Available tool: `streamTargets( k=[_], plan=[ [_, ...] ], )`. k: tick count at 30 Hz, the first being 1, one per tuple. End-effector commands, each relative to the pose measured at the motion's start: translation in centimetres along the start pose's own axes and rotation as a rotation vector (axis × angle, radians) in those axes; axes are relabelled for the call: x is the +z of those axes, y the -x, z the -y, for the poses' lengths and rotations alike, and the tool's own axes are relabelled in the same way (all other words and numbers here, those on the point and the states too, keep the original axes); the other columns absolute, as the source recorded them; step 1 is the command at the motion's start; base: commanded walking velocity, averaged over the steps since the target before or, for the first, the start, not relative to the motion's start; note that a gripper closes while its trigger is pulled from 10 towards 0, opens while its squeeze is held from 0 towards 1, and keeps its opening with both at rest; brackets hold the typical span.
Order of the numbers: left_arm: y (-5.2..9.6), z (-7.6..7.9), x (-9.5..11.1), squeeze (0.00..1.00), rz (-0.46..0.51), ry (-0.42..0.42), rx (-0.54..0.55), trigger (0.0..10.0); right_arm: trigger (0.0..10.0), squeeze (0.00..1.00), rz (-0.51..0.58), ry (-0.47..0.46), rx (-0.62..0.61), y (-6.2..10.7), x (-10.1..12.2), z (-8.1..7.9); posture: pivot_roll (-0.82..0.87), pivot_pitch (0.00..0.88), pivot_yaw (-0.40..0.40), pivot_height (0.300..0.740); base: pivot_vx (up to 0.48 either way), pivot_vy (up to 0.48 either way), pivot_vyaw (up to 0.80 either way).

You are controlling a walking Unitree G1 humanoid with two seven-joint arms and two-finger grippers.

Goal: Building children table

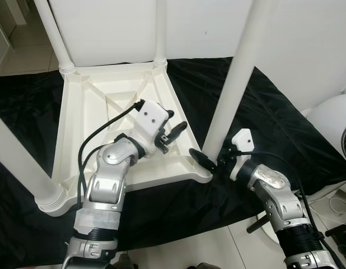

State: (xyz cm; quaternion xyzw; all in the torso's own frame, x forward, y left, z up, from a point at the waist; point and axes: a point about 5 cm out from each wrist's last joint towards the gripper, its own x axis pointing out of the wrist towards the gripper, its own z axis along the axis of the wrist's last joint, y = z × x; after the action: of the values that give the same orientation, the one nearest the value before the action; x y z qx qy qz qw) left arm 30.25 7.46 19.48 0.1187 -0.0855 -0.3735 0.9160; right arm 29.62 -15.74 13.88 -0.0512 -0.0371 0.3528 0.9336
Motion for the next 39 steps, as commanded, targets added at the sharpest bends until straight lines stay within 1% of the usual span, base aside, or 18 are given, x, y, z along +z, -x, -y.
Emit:
streamTargets(
  k=[1, 4, 5, 7, 9, 11, 16, 17, 18, 23, 29, 30, 33, 34, 36, 37, 38, 39],
  plan=[
    [0.0, -1.3, -0.1, 0.00, -0.007, -0.018, 0.269, 10.0, 10.0, 0.00, -0.035, 0.017, -0.084, 0.8, -0.4, 1.5, -0.07, 0.026, 0.031, 0.740, 0.000, 0.000, 0.00],
    [0.0, -1.3, -0.3, 0.00, -0.016, 0.002, 0.263, 10.0, 10.0, 0.00, -0.023, 0.009, -0.125, 1.0, -0.3, 2.0, -0.08, 0.036, 0.037, 0.740, 0.000, 0.000, 0.00],
    [0.4, -1.4, -0.7, 0.00, -0.033, -0.003, 0.258, 10.0, 10.0, 0.00, -0.018, 0.015, -0.159, 1.2, -0.3, 2.2, -0.08, 0.043, 0.040, 0.740, 0.000, 0.000, 0.00],
    [0.4, -1.4, -0.7, 0.00, -0.033, -0.003, 0.258, 10.0, 10.0, 0.00, -0.018, 0.015, -0.159, 1.2, -0.3, 2.2, -0.08, 0.043, 0.040, 0.740, 0.000, 0.000, 0.00],
    [1.5, -1.5, -1.4, 0.00, -0.064, 0.027, 0.262, 10.0, 10.0, 0.00, 0.001, 0.008, -0.183, 1.2, -0.2, 1.6, -0.10, 0.057, 0.050, 0.740, 0.000, 0.000, 0.00],
    [2.0, -1.4, -1.7, 0.00, -0.071, 0.041, 0.251, 10.0, 10.0, 0.00, 0.005, 0.009, -0.182, 1.1, -0.3, 1.0, -0.10, 0.058, 0.050, 0.740, 0.000, 0.000, 0.00],
    [2.5, -1.0, -1.7, 0.00, -0.062, 0.060, 0.204, 10.0, 10.0, 0.00, 0.006, 0.004, -0.175, 0.8, -0.4, 0.3, -0.10, 0.061, 0.046, 0.740, 0.000, 0.000, 0.00],
    [2.6, -0.7, -1.5, 0.00, -0.053, 0.060, 0.165, 10.0, 2.2, 0.00, 0.001, 0.000, -0.167, 0.7, -0.5, 0.0, -0.09, 0.061, 0.045, 0.740, 0.000, 0.000, 0.00],
    [2.6, -0.4, -1.5, 0.00, -0.046, 0.055, 0.136, 10.0, 0.0, 0.00, -0.003, -0.002, -0.171, 0.6, -0.7, -0.1, -0.09, 0.061, 0.044, 0.740, 0.000, 0.000, 0.00],
    [2.6, 0.2, -1.6, 0.00, -0.049, 0.060, 0.095, 10.0, 0.0, 0.00, -0.013, -0.008, -0.173, 0.5, -1.0, -0.5, -0.09, 0.061, 0.044, 0.740, 0.000, 0.000, 0.00],
    [2.5, 1.0, -1.7, 0.00, -0.057, 0.069, 0.060, 10.0, 0.0, 0.00, -0.026, -0.005, -0.228, 0.4, -0.9, -1.0, -0.10, 0.068, 0.049, 0.740, 0.000, 0.000, 0.00],
    [2.5, 1.1, -1.8, 0.00, -0.060, 0.070, 0.054, 10.0, 10.0, 0.00, -0.026, -0.022, -0.268, 0.2, -0.8, -1.1, -0.10, 0.068, 0.049, 0.740, 0.000, 0.000, 0.00],
    [2.6, 1.3, -1.8, 0.00, -0.063, 0.069, 0.050, 10.0, 10.0, 0.00, -0.023, -0.033, -0.327, -0.1, -0.7, -1.4, -0.10, 0.065, 0.049, 0.740, 0.000, 0.000, 0.00],
    [2.7, 1.3, -1.9, 0.00, -0.066, 0.072, 0.049, 10.0, 10.0, 0.00, -0.022, -0.041, -0.403, -0.5, -0.4, -2.3, -0.11, 0.063, 0.049, 0.740, 0.000, 0.000, 0.00],
    [2.7, 1.3, -1.9, 0.00, -0.067, 0.073, 0.050, 10.0, 10.0, 0.00, -0.023, -0.042, -0.419, -0.7, -0.4, -2.6, -0.11, 0.063, 0.049, 0.740, 0.000, 0.000, 0.00],
    [2.7, 1.2, -1.9, 0.00, -0.068, 0.075, 0.053, 10.0, 10.0, 0.00, -0.021, -0.066, -0.483, -0.9, -0.3, -3.0, -0.11, 0.063, 0.052, 0.740, 0.000, 0.000, 0.00],
    [2.7, 1.2, -1.9, 0.00, -0.068, 0.075, 0.053, 10.0, 10.0, 0.00, -0.021, -0.066, -0.483, -0.9, -0.3, -3.0, -0.11, 0.063, 0.052, 0.740, 0.000, 0.000, 0.00],
    [2.6, 1.2, -2.0, 0.00, -0.070, 0.075, 0.056, 10.0, 10.0, 0.00, -0.024, -0.082, -0.541, -1.2, -0.2, -3.3, -0.11, 0.063, 0.052, 0.740, 0.000, 0.000, 0.00]
  ],
)
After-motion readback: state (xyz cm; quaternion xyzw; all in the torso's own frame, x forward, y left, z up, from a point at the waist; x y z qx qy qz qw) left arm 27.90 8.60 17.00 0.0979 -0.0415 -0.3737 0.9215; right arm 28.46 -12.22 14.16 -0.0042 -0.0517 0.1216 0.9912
